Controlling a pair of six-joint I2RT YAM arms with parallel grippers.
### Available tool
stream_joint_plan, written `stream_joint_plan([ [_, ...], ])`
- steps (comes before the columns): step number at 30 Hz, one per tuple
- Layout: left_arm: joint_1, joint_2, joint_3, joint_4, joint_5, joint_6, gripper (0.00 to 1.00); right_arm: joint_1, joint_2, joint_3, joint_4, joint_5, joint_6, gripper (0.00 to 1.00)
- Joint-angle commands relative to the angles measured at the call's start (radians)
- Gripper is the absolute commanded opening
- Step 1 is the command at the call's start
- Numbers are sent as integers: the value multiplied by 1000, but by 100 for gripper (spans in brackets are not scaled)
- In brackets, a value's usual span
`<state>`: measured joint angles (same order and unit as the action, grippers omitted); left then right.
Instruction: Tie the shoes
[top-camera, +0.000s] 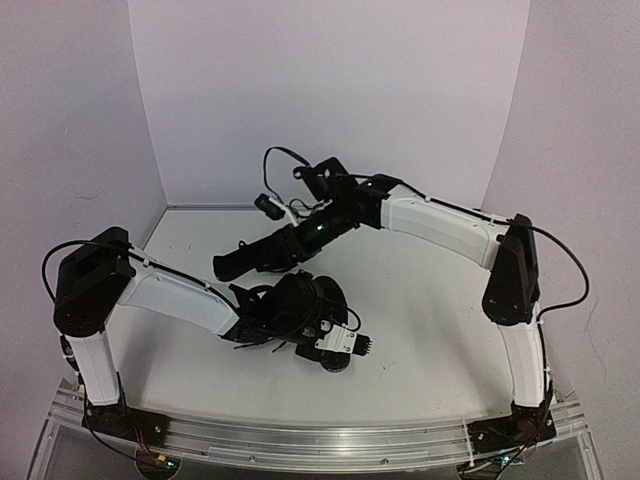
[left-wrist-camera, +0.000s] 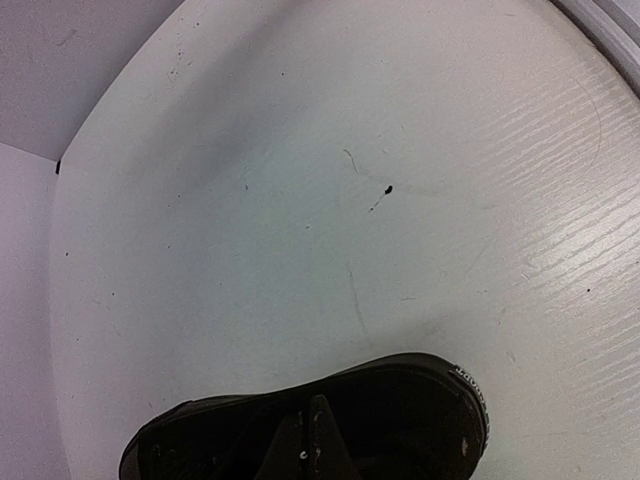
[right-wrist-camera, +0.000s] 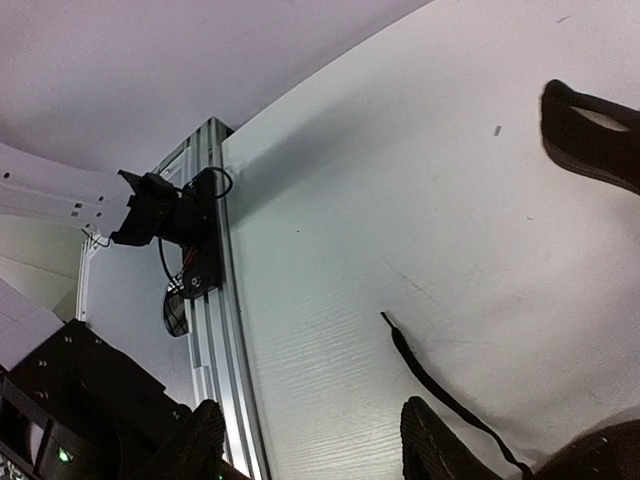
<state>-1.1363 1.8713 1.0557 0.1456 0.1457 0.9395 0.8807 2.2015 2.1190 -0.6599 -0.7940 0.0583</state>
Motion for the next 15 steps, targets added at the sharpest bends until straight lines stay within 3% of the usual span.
stream_joint_plan([
  [1, 15, 6, 55, -21, 41, -54, 0, -131, -247, -130, 143, 57, 99, 66],
  [5, 58, 8, 69, -37, 109, -143, 0, -157, -398, -285, 178, 156, 78, 73],
  [11, 123, 15, 66, -15, 235, -279, 0, -160, -592, -571, 234, 295, 83, 65],
  [15, 185, 12, 46, 58, 307, -446, 0, -160, -707, -715, 279, 335, 100, 62],
])
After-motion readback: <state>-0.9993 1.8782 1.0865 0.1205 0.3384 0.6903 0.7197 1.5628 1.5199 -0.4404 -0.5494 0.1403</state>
